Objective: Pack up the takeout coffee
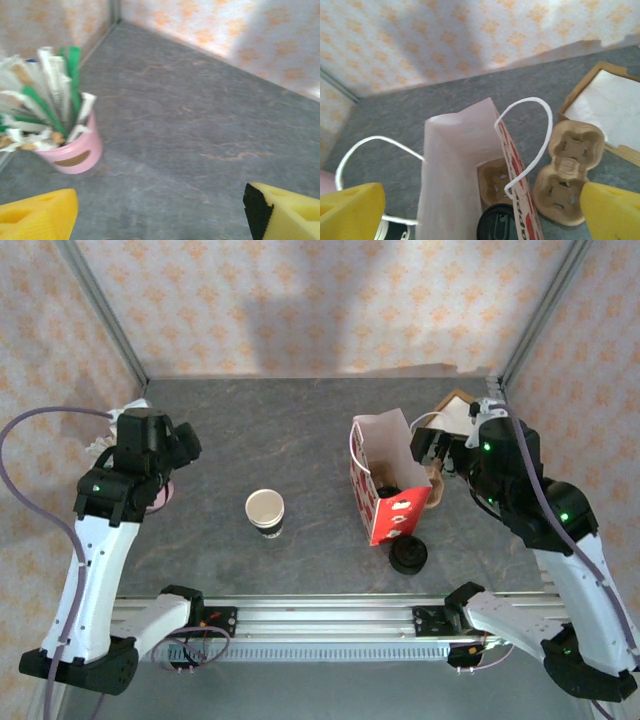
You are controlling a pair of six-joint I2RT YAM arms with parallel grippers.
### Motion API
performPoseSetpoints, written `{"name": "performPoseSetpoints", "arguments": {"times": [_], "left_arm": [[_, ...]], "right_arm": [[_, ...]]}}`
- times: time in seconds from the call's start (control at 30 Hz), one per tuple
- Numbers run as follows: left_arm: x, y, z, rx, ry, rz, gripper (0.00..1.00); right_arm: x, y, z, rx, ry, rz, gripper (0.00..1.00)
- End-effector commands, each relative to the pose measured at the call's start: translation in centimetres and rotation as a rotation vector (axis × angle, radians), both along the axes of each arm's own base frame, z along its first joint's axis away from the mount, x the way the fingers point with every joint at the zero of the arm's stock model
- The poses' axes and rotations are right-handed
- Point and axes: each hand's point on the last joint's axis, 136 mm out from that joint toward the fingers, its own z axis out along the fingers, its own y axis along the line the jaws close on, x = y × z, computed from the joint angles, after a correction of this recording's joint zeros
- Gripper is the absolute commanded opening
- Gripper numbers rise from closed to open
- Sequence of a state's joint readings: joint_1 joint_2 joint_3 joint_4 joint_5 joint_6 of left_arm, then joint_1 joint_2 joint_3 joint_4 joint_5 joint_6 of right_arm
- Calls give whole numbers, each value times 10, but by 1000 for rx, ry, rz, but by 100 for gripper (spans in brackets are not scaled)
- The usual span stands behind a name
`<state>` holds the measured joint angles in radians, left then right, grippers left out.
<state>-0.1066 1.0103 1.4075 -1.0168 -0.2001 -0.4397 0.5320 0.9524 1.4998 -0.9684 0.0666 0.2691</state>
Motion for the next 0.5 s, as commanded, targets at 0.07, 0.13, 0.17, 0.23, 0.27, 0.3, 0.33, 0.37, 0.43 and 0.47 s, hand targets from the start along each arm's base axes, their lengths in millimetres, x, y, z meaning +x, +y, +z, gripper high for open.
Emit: {"name": "performPoseSetpoints", "arguments": {"times": [0.07,0.13,0.17,0.23,0.27,0.3,0.33,0.37,0.43,0.47], "left_arm": [[-4,39,5,113,115,130,82],[4,50,3,136,149,164,79],[9,54,2,143,159,181,77],[21,64,-2,142,185,207,73],[27,68,-4,140,196,216,72],[34,72,-8,137,217,220,70],[41,76,-11,139,240,225,68],[46,80,-14,145,262,233,67],[59,88,-25,137,317,232,64],[65,92,-30,123,338,229,62]], "right_arm": [[10,2,-10,38,83,20,100],[13,15,-9,78,84,90,98],[14,21,-8,90,84,119,97],[17,30,-8,98,91,164,95],[18,33,-8,96,95,181,93],[19,35,-9,91,100,192,92],[19,35,-10,86,101,192,92],[20,34,-11,78,102,190,92],[20,32,-13,68,105,187,91],[20,33,-14,65,105,190,91]]}}
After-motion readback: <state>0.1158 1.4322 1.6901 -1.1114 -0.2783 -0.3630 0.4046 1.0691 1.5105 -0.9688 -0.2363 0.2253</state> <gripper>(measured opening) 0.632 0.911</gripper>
